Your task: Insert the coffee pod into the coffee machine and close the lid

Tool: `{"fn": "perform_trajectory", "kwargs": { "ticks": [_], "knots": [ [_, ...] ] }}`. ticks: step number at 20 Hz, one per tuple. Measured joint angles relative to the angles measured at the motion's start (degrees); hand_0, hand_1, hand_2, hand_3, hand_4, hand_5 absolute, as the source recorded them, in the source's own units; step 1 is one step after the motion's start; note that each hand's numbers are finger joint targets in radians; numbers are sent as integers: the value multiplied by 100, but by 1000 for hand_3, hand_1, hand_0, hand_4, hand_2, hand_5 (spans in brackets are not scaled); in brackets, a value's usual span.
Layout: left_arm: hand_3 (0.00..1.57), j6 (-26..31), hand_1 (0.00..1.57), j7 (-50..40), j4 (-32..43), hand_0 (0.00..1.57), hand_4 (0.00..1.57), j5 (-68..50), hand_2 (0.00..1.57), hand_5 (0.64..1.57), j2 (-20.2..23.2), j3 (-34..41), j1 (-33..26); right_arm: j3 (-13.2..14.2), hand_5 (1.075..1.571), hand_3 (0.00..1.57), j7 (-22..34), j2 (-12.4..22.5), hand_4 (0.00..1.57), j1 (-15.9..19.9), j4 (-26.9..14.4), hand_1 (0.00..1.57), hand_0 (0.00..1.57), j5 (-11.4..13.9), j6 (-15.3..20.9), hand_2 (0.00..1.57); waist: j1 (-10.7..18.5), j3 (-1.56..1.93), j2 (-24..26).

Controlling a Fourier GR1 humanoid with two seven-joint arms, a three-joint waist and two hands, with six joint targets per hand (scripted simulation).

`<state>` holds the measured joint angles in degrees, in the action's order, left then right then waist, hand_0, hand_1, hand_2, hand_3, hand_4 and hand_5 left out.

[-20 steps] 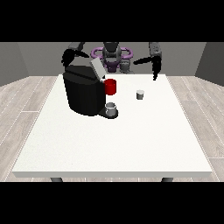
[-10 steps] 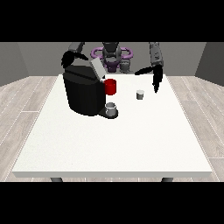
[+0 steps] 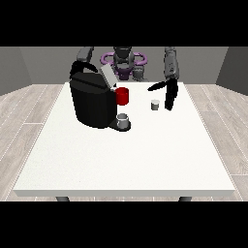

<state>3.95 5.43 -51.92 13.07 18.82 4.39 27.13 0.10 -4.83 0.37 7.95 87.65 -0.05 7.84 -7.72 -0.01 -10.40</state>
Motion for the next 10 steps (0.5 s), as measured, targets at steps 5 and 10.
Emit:
{"fn": "perform_trajectory", "kwargs": {
  "ticks": [5, 10],
  "knots": [
    [501, -101, 807, -41, 301, 807, 0, 301, 847, 1571, -84, -124, 176, 250, 1571, 0, 44, 155, 423, 295, -496, 0, 0, -11, 29, 0, 145, 1, -7],
    [472, -192, 580, 5, 694, 580, 0, 660, 719, 1571, 77, -198, 322, 197, 1571, 0, 73, 194, 412, 393, -628, 0, 0, 72, 68, 0, 69, 1, -65]
  ]
}}
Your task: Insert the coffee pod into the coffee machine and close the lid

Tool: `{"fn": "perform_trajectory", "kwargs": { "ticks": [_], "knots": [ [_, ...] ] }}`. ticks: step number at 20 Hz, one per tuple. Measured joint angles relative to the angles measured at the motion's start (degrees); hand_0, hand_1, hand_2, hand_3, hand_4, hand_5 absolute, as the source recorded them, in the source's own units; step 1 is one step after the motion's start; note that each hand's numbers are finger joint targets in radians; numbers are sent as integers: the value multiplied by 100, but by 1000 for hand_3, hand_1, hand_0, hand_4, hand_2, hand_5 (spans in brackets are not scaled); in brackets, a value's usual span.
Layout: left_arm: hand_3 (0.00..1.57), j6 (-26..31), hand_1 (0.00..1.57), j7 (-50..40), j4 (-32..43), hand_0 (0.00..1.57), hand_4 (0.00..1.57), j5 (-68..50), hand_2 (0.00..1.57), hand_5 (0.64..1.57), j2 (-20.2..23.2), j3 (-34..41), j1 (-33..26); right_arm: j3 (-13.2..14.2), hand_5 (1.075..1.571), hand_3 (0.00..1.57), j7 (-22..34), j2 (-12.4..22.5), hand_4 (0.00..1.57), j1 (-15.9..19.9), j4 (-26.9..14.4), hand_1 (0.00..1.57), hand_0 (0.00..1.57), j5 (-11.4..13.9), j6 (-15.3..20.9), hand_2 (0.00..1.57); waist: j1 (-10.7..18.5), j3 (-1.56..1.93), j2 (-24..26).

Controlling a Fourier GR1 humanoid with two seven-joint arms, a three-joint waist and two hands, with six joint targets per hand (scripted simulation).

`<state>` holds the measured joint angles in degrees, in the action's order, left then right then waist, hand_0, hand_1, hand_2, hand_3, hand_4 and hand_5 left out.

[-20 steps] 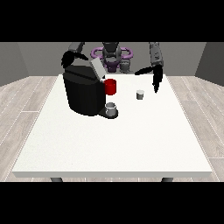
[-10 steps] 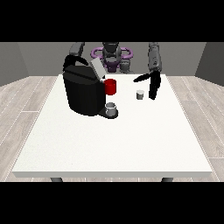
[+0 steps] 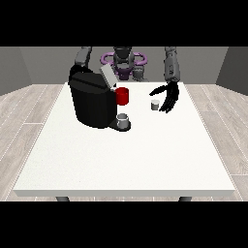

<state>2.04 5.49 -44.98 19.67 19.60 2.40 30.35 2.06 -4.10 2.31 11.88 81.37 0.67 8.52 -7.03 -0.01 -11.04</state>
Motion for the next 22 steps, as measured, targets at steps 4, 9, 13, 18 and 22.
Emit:
{"fn": "perform_trajectory", "kwargs": {
  "ticks": [4, 9, 13, 18, 22],
  "knots": [
    [454, -151, 547, 109, 290, 547, 0, 355, 697, 1571, 44, -136, 64, -20, 1571, 0, 111, 18, 393, 50, -22, 0, 0, 34, 5, 0, -70, 2, 5],
    [619, -572, 719, 407, 567, 719, 151, 728, 851, 1571, 75, -187, 129, -77, 1571, 0, 251, -28, 453, 37, 70, 0, 0, 30, 10, 0, -149, 10, 20],
    [737, -1005, 837, 566, 834, 837, 391, 892, 974, 1571, 54, -65, 297, -221, 1571, 0, 328, -104, 520, 11, 179, 0, 0, 104, 87, 0, -230, 20, -35],
    [867, -1262, 987, 585, 990, 987, 286, 1180, 1095, 1571, -70, -157, 382, -201, 1571, 0, 221, -98, 515, -72, 51, 0, 0, 80, 78, 0, -192, 11, 64],
    [890, -1300, 1028, 599, 1156, 1028, 287, 1430, 1112, 1571, 18, -243, 493, -193, 1571, 0, 165, -132, 505, -61, 38, 0, 0, 44, 64, 0, -237, 11, 22]
  ]
}}
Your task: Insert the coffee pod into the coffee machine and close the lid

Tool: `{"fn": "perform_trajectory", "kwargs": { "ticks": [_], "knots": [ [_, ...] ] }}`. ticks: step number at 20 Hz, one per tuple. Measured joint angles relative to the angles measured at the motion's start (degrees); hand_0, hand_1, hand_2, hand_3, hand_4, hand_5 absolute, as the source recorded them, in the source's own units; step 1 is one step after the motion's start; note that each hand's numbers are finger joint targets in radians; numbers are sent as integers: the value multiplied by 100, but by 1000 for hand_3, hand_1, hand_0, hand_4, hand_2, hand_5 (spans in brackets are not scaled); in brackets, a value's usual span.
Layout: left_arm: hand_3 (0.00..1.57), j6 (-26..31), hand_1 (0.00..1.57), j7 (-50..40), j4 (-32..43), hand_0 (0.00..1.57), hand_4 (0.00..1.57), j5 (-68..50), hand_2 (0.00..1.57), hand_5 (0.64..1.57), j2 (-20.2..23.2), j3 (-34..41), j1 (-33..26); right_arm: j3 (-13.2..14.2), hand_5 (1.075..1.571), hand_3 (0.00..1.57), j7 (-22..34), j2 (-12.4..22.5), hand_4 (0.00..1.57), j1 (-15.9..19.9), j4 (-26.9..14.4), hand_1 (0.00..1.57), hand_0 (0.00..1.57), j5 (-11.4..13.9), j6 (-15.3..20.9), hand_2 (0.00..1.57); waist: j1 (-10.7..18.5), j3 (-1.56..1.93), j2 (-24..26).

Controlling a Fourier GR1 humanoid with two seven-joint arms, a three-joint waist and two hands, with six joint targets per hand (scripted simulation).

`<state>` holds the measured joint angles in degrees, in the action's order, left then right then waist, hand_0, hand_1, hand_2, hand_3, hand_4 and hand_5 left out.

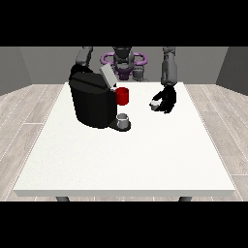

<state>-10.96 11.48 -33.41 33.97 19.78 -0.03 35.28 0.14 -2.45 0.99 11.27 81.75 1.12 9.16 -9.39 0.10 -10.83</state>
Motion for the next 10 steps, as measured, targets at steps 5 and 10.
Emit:
{"fn": "perform_trajectory", "kwargs": {
  "ticks": [5, 10],
  "knots": [
    [1407, -16, 1317, 137, 116, 1317, 548, 165, 1430, 1571, 56, -3, 132, 120, 1571, 0, -80, 19, 487, 50, -76, 0, 0, -133, -63, 0, 15, -4, -30],
    [1364, 362, 1400, 341, 2, 1400, 595, 140, 1423, 1571, 44, -19, 375, 195, 1571, 0, -61, 28, 424, 40, -273, 0, 0, -159, -48, 0, 93, -9, 157]
  ]
}}
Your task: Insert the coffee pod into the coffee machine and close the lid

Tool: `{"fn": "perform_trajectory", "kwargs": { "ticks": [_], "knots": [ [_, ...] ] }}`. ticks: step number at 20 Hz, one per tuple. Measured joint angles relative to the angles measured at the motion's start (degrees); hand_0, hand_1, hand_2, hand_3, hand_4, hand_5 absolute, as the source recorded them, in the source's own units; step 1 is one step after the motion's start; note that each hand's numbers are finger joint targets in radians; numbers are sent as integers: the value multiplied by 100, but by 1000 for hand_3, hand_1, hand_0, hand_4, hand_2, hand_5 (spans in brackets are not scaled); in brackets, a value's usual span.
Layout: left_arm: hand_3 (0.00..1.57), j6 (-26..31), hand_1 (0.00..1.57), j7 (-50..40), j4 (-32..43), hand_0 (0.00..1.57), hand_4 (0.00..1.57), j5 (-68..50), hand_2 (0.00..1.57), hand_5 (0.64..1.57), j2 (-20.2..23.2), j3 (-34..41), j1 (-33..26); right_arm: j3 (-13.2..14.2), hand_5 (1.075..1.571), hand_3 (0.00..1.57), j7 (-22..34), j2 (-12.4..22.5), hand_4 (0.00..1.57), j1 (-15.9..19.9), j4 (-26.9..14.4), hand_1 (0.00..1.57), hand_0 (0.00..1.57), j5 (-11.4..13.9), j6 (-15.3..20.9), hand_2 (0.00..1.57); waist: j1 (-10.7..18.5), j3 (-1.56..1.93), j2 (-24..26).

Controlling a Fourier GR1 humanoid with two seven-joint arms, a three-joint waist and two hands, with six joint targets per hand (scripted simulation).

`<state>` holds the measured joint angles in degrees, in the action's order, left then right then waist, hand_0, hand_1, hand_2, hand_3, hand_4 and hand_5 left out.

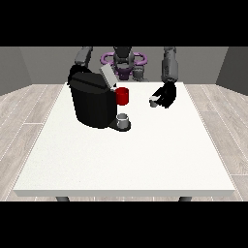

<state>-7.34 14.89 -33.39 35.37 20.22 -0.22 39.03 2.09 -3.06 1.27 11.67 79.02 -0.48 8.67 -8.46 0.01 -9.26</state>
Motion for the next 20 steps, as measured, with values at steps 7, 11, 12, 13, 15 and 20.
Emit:
{"fn": "perform_trajectory", "kwargs": {
  "ticks": [7, 11, 12, 13, 15, 20],
  "knots": [
    [1292, 663, 1256, -181, -374, 1256, 545, -38, 1331, 1571, -93, -62, 507, 165, 1571, 0, -150, 2, 505, -12, -468, 0, 0, -113, 21, 0, 115, 0, 312],
    [1291, 919, 1235, -119, -439, 1235, 571, -55, 1323, 1571, 106, 45, 790, 75, 1571, 0, -109, -3, 468, 75, -450, 0, 0, -49, 20, 0, 16, 1, 259],
    [1291, 1037, 1235, -104, -439, 1235, 571, -81, 1323, 1571, 178, 85, 846, 58, 1571, 0, -67, 5, 507, 97, -442, 0, 0, -34, 20, 0, 14, 0, 271],
    [1291, 1043, 1235, -90, -414, 1235, 571, -82, 1323, 1571, 224, 132, 897, 15, 1571, 0, 17, -18, 443, 163, -362, 0, 0, -23, 38, 0, -35, 0, 237],
    [1292, 1099, 1252, -99, -431, 1252, 573, -76, 1329, 1571, 263, 180, 940, 8, 1571, 0, -12, 11, 456, 122, -366, 0, 0, -45, -35, 0, -70, -1, 237],
    [1224, 1355, 1011, -250, -536, 1011, 543, -107, 1199, 1571, 414, 308, 1364, 37, 1571, 0, -182, 67, 475, 183, -444, 0, 0, -121, -204, 0, -177, 0, 189]
  ]
}}
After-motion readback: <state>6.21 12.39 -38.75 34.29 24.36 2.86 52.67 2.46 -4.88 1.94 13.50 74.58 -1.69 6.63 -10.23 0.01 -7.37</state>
